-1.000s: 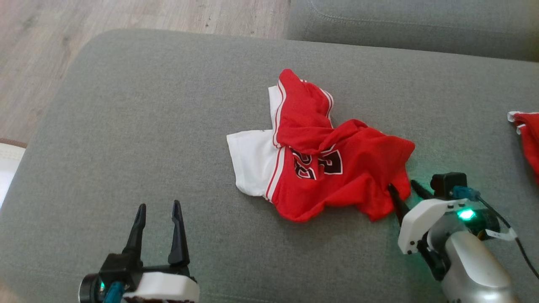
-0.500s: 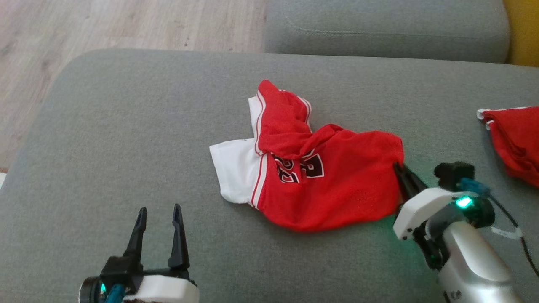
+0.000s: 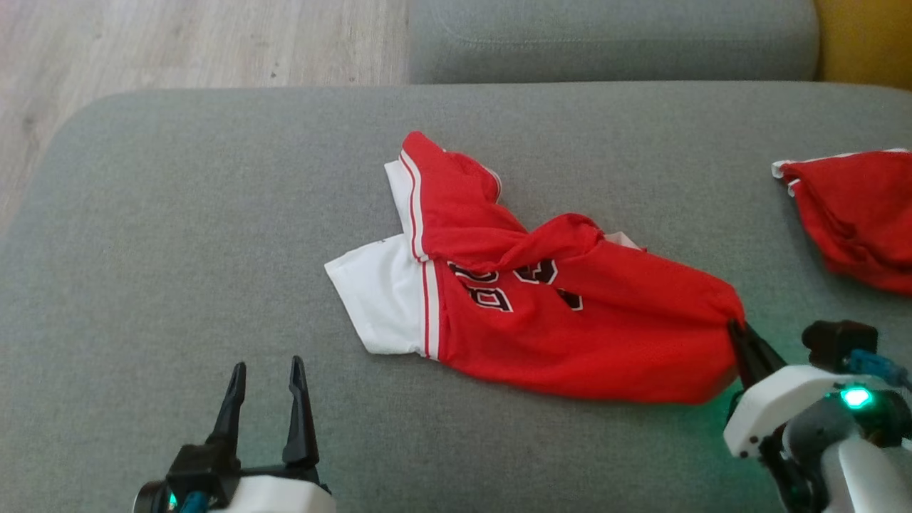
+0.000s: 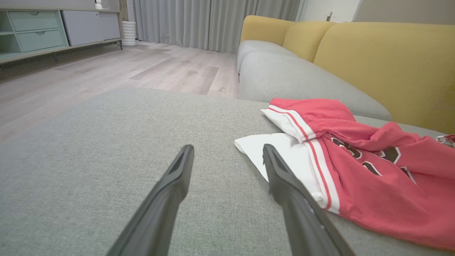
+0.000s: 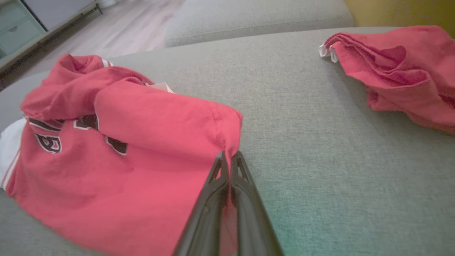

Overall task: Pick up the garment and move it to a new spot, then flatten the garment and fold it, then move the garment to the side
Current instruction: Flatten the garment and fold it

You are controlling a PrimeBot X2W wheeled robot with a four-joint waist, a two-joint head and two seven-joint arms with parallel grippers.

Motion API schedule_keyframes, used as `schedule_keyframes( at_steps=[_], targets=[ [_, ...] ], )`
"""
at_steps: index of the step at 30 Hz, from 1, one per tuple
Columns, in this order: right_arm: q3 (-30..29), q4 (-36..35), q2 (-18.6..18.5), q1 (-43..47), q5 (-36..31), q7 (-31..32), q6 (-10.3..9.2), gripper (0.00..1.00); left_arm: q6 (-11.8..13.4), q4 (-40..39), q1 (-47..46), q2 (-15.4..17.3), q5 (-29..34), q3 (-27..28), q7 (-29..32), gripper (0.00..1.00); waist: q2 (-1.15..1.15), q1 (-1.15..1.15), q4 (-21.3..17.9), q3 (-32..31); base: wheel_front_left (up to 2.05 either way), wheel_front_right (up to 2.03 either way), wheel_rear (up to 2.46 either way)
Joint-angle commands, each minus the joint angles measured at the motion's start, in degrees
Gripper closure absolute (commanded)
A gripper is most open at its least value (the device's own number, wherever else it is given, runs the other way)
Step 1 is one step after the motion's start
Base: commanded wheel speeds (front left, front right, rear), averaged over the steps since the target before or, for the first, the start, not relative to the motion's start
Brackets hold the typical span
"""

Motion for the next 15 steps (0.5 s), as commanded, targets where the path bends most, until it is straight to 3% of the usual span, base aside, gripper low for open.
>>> schedule_keyframes(
  at_steps=[1,11,12,13,15],
  targets=[
    [-0.14,-1.82,-0.06,-3.27,-2.22,0.66,0.2,1.0,-0.02,-1.99,-2.95,0.75,-0.05,1.56,-0.61,0.0,0.0,0.0,-0.08,0.94,0.0,0.0,0.0],
    [-4.82,9.67,2.21,-11.88,-11.21,-4.89,0.2,1.0,-0.23,-0.83,-4.91,0.8,-0.08,1.37,-0.82,0.0,0.0,0.0,0.21,2.4,0.0,0.0,0.0],
    [-4.46,10.26,2.66,-12.31,-11.25,-5.83,0.2,0.58,-0.22,-0.68,-4.95,0.81,-0.12,1.4,-0.85,0.0,0.0,0.0,0.16,2.26,0.0,0.0,0.0],
    [-3.8,10.72,3.01,-12.47,-11.35,-6.57,0.2,0.0,-0.2,-0.55,-4.94,0.82,-0.17,1.44,-0.89,0.0,0.0,0.0,0.05,2.09,0.0,0.0,0.0],
    [-2.2,10.7,3.5,-12.27,-11.8,-8.32,0.2,0.0,-0.14,-0.39,-4.81,0.85,-0.28,1.53,-0.98,0.0,0.0,0.0,-0.22,1.65,0.0,0.0,0.0]
  ],
)
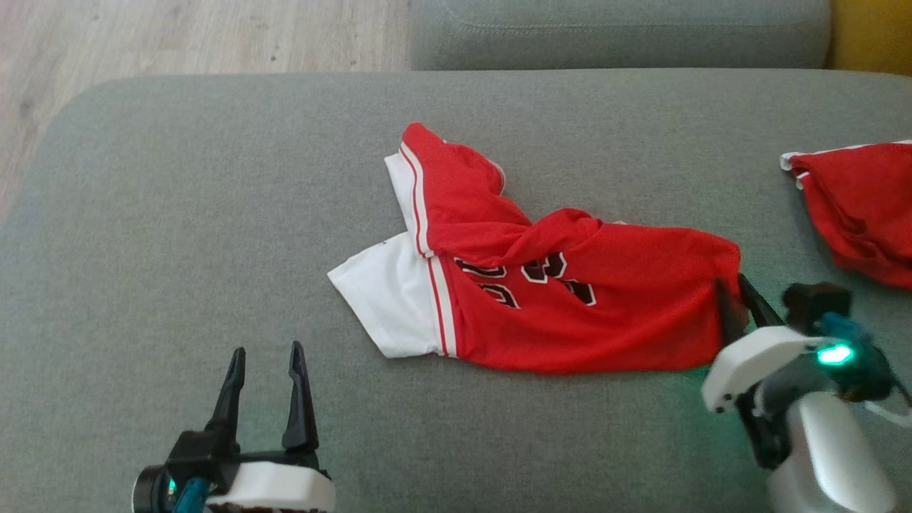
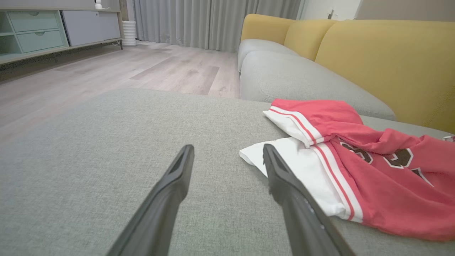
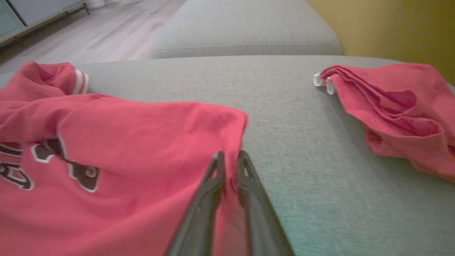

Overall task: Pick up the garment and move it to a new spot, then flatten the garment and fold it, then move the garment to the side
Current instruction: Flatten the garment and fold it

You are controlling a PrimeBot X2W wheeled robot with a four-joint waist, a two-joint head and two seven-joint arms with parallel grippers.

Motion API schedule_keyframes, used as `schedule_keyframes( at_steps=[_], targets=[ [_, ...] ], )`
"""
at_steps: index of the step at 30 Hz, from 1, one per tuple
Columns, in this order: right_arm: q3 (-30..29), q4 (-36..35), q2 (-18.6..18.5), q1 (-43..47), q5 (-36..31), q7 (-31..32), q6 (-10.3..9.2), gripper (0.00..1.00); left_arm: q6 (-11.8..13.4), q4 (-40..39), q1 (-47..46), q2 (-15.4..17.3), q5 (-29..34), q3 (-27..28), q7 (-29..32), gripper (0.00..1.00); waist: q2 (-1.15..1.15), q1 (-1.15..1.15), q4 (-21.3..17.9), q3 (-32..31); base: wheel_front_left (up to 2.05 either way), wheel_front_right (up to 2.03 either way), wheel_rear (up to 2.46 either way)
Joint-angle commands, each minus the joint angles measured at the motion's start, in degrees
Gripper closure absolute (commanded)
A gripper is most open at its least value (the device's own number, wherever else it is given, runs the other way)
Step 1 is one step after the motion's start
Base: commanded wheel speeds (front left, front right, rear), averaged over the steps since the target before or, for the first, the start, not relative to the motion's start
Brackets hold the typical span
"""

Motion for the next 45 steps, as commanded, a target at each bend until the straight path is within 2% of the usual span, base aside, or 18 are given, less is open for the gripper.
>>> schedule_keyframes(
  at_steps=[1,5,10,16,24,27,30,36,45],
  targets=[
    [2.73,-2.3,0.79,-1.29,-0.5,-2.36,0.2,0.0,0.16,-1.36,-2.45,0.84,-0.33,1.69,-0.85,0.0,0.0,0.0,-0.38,-0.56,0.0,0.0,0.0],
    [4.67,-7.13,1.6,2.62,-2.59,-6.93,0.2,0.0,0.35,-1.25,-1.88,0.86,-0.59,1.8,-1.02,0.0,0.0,0.0,-1.2,-1.85,0.0,0.0,0.0],
    [5.67,-11.91,1.94,7.06,-4.06,-8.74,0.2,0.0,0.36,-1.26,-1.45,0.82,-0.72,1.66,-1.13,0.0,0.0,0.0,-1.65,-2.6,0.0,0.0,0.0],
    [9.16,-16.62,2.0,12.74,1.37,-9.31,0.2,0.0,0.33,-1.04,-0.77,0.84,-1.05,1.55,-1.25,0.0,0.0,0.0,-2.1,-3.78,0.0,0.0,0.0],
    [7.24,-17.16,2.01,14.58,2.44,-11.34,0.2,0.0,-0.47,0.05,-0.11,0.39,-1.62,0.77,-1.44,0.0,0.0,0.0,-1.97,-5.8,0.0,0.0,0.0],
    [5.0,-16.2,2.01,14.32,2.77,-11.69,0.2,0.0,-0.68,0.38,-0.02,0.24,-1.67,0.46,-1.53,0.0,0.0,0.0,-1.69,-6.09,0.0,0.0,0.0],
    [2.85,-14.58,2.01,13.08,0.24,-10.63,0.2,0.0,-0.83,0.33,-0.14,0.32,-1.67,0.33,-1.57,0.0,0.0,0.0,-1.27,-6.02,0.0,0.0,0.0],
    [-2.05,-7.8,2.01,11.42,-3.22,-7.04,0.2,0.0,-0.91,0.36,-0.53,0.26,-1.56,-0.07,-1.61,0.0,0.0,0.0,0.83,-5.26,0.0,0.0,0.0],
    [-5.87,3.5,2.01,6.04,2.23,-9.57,0.2,0.0,-0.54,0.05,-0.62,0.56,-1.32,-0.22,-1.69,0.0,0.0,0.0,2.72,-3.46,0.0,0.0,0.0]
  ],
)
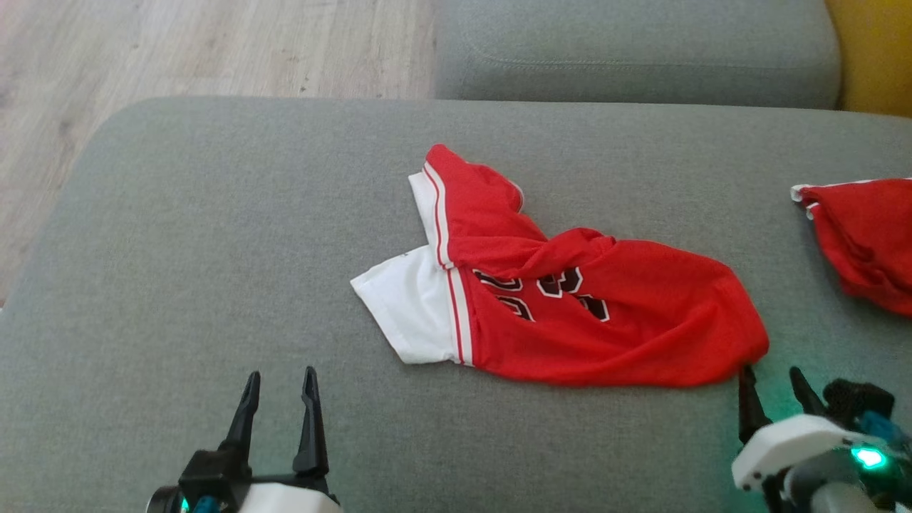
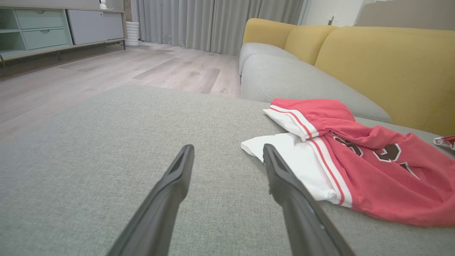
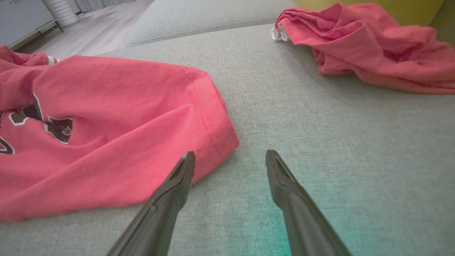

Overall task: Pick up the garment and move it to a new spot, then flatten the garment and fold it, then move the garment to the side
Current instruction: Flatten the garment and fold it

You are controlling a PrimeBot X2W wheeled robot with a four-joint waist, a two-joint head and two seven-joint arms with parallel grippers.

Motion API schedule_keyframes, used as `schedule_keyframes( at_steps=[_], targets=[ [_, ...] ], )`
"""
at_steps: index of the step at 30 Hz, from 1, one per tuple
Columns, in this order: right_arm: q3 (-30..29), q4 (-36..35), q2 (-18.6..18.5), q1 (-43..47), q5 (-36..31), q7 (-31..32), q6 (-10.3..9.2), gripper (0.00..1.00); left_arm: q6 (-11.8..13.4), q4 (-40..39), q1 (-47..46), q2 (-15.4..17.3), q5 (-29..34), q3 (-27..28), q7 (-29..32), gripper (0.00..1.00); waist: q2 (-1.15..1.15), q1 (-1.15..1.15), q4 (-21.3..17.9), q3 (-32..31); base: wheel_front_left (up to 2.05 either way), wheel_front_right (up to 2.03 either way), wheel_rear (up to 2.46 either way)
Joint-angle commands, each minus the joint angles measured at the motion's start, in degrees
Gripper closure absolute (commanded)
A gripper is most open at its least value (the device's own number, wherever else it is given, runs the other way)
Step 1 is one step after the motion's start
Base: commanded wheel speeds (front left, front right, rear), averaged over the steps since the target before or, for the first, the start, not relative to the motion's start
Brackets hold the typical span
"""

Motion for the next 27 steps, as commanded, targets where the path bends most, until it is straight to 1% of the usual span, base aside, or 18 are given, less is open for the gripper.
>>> schedule_keyframes(
  at_steps=[1,4,5,6,8,9,10,13,16,21,26,27],
  targets=[
    [1.27,1.41,-0.34,-4.62,1.27,-1.06,0.2,0.0,0.37,-1.81,-2.42,0.6,-0.17,1.41,-0.78,0.0,0.0,0.0,0.39,0.55,0.0,0.0,0.0],
    [1.84,6.57,-0.34,-7.52,2.95,-1.62,0.2,0.0,0.27,-1.71,-2.75,0.6,-0.03,1.04,-0.74,0.0,0.0,0.0,0.74,1.07,0.0,0.0,0.0],
    [1.84,6.57,-0.34,-7.52,2.95,-1.62,0.2,0.0,0.27,-1.71,-2.75,0.6,-0.03,1.04,-0.74,0.0,0.0,0.0,0.74,1.07,0.0,0.0,0.0],
    [2.13,8.32,-0.34,-8.51,3.58,-1.92,0.2,0.0,0.25,-1.66,-2.86,0.6,-0.01,0.94,-0.74,0.0,0.0,0.0,0.81,1.17,0.0,0.0,0.0],
    [2.71,11.56,-0.34,-10.25,3.74,-2.81,0.2,0.6,0.25,-1.54,-3.04,0.62,0.03,0.77,-0.71,0.0,0.0,0.0,0.88,1.34,0.0,0.0,0.0],
    [2.94,12.9,-0.34,-11.03,3.41,-3.46,0.2,0.87,0.26,-1.47,-3.1,0.63,0.05,0.69,-0.69,0.0,0.0,0.0,0.9,1.39,0.0,0.0,0.0],
    [3.1,14.02,-0.34,-11.77,3.12,-4.18,0.2,1.0,0.28,-1.4,-3.15,0.65,0.07,0.61,-0.67,0.0,0.0,0.0,0.9,1.4,0.0,0.0,0.0],
    [3.06,15.9,-0.34,-13.31,1.52,-6.39,0.2,1.0,0.42,-1.21,-2.97,0.71,0.01,0.53,-0.67,0.0,0.0,0.0,0.53,1.14,0.0,0.0,0.0],
    [0.84,15.68,-0.34,-13.36,-3.24,-7.39,0.2,1.0,0.48,-1.04,-2.45,0.69,-0.12,0.33,-0.69,0.0,0.0,0.0,-0.23,0.63,0.0,0.0,0.0],
    [-5.94,10.9,-0.34,-10.4,-13.05,-5.79,0.2,1.0,0.55,-1.06,-1.91,0.44,-0.35,0.12,-0.76,0.0,0.0,0.0,-1.65,0.33,0.0,0.0,0.0],
    [-10.17,5.59,-0.34,-7.16,-18.46,-2.87,0.2,1.0,0.63,-1.13,-2.1,0.25,-0.41,0.15,-0.85,0.0,0.0,0.0,-2.7,0.88,0.0,0.0,0.0],
    [-10.9,4.73,-0.34,-6.7,-19.38,-2.46,0.2,0.92,0.62,-1.1,-2.19,0.23,-0.4,0.14,-0.87,0.0,0.0,0.0,-2.81,0.99,0.0,0.0,0.0]
  ],
)
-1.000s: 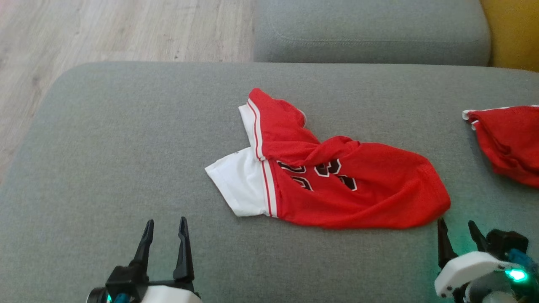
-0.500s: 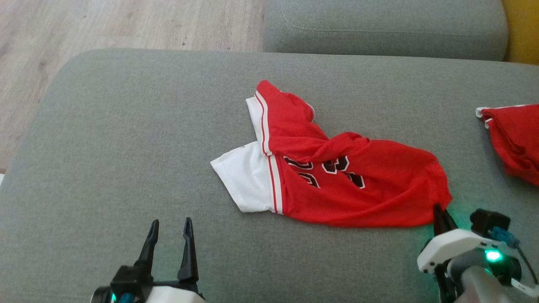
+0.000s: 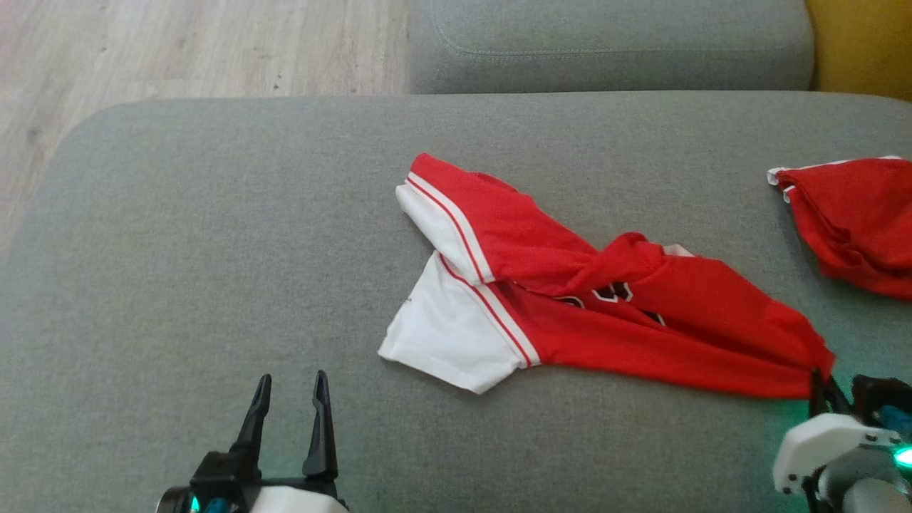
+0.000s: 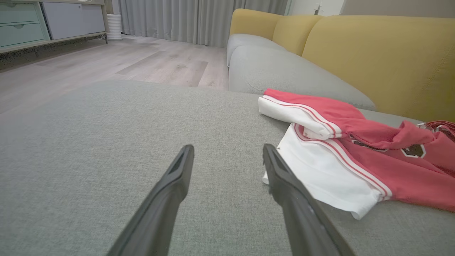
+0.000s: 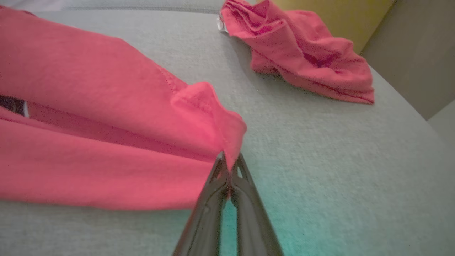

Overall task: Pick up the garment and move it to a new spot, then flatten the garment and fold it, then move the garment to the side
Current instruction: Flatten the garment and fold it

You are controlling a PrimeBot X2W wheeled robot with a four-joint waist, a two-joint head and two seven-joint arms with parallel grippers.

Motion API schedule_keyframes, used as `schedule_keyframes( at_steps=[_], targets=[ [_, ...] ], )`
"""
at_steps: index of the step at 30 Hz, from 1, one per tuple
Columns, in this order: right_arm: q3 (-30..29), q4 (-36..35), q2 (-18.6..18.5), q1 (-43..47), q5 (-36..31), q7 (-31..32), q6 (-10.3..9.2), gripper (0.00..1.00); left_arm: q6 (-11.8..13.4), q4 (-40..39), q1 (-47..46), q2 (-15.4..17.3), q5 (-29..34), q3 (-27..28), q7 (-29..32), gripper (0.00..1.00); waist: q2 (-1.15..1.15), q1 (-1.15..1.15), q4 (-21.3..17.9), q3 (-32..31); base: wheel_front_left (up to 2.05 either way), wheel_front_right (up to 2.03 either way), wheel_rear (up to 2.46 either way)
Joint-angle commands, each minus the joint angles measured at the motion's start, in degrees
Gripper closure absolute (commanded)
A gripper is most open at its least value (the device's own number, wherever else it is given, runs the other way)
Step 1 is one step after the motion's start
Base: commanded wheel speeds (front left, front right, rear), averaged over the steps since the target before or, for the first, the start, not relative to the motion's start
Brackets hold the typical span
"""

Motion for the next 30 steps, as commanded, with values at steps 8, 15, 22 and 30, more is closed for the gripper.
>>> schedule_keyframes(
  at_steps=[8,15,22,30],
  targets=[
    [5.65,-5.19,-0.37,-1.16,4.28,-1.14,0.2,0.0,0.17,-0.99,-2.8,0.21,-0.39,1.61,-0.94,0.0,0.0,0.0,-0.1,0.57,0.0,0.0,0.0],
    [16.87,-9.53,-0.37,-2.03,8.28,2.63,0.2,0.0,0.14,-0.8,-3.41,0.19,-0.46,1.72,-1.0,0.0,0.0,0.0,0.91,1.32,0.0,0.0,0.0],
    [20.42,-7.16,-0.37,-6.52,3.71,8.13,0.2,0.1,-0.07,-0.66,-4.8,-0.18,-0.38,1.81,-1.08,0.0,0.0,0.0,2.96,2.98,0.0,0.0,0.0],
    [18.45,-1.21,-0.37,-12.96,-0.59,9.27,0.2,1.0,-0.38,-0.28,-5.84,-0.61,-0.23,2.11,-1.15,0.0,0.0,0.0,4.77,4.78,0.0,0.0,0.0]
  ],
)
